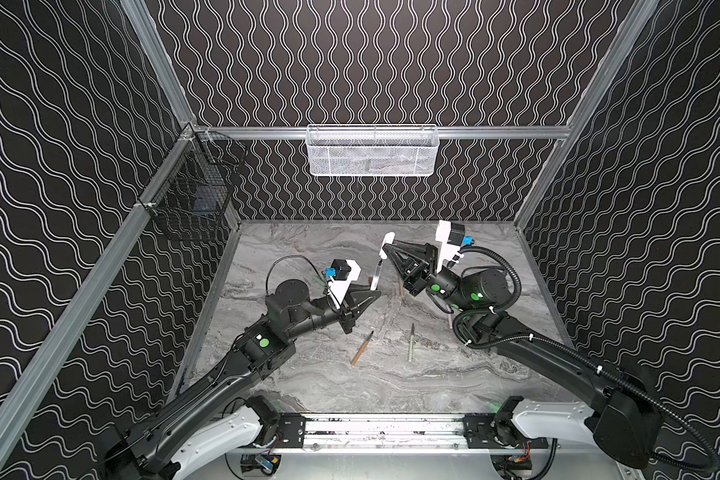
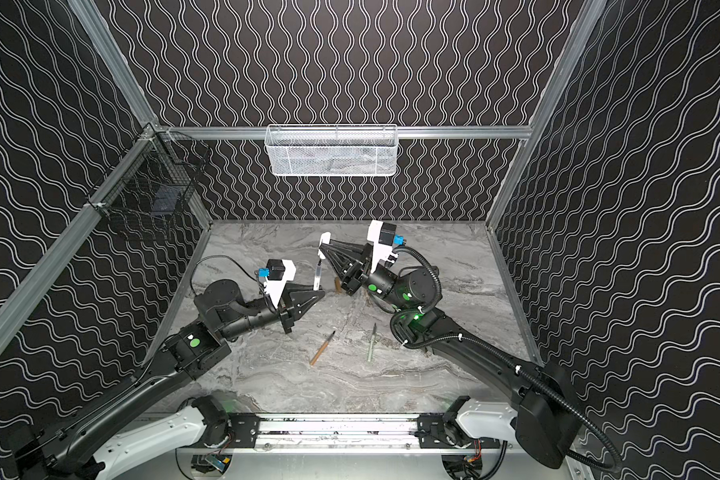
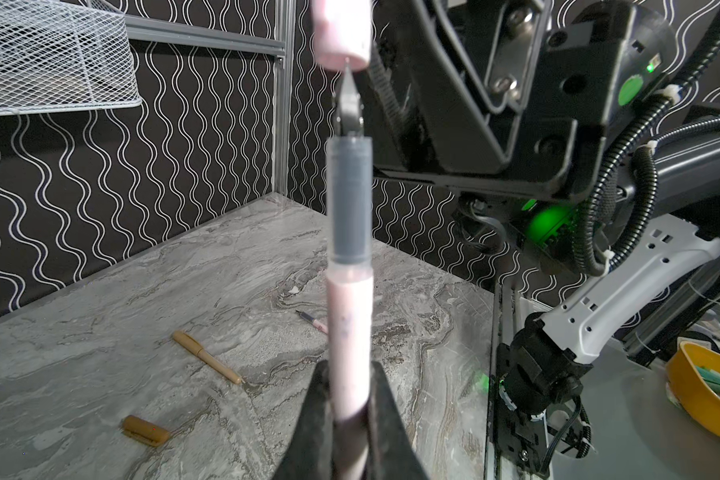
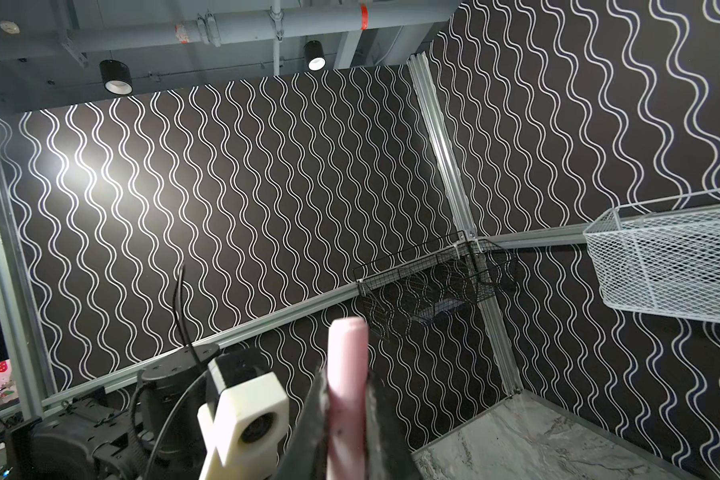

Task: Insert the pens into the pen caps
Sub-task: 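Align the pink cap above the pen tip with the right gripper, then lower the pink cap down over the pen tip with the right gripper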

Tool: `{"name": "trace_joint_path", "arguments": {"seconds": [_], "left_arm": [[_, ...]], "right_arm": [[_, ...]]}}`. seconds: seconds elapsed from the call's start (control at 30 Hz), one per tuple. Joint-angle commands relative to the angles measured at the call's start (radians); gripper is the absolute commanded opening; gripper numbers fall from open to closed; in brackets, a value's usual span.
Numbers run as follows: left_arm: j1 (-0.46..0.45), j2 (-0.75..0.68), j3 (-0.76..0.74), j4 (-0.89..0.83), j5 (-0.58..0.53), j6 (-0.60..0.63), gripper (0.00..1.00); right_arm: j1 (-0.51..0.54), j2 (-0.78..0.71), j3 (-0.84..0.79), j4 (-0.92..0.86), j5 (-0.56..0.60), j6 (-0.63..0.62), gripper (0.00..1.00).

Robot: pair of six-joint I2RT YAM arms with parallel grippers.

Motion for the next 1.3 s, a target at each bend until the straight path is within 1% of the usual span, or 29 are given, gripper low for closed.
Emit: {"name": "trace_joint_path", "arguments": {"seconds": [0.0,0.17,0.6,0.87,1.27], "left_arm": [[0.000,0.003,0.011,0.015,0.005,0.020,0.00],[0.000,0.005,0.012,0.016,0.007,0.018,0.00],[-0.001,-0.004,0.009,0.018,0.000,0.017,0.00],[0.000,-0.013,-0.008,0.044,-0.007,-0.002,0.00],[0.001,-0.019,-0.019,0.069,-0.011,-0.029,0.00]], "right_arm": [[0.002,-0.021,0.017,0.008,0.007,-0.033,0.11],[0.001,-0.011,0.013,0.006,-0.025,-0.013,0.11],[0.001,0.004,-0.026,0.014,-0.028,0.021,0.11],[0.010,0.033,-0.059,0.088,-0.033,0.078,0.11],[0.033,0.044,-0.085,0.140,-0.031,0.085,0.11]]}}
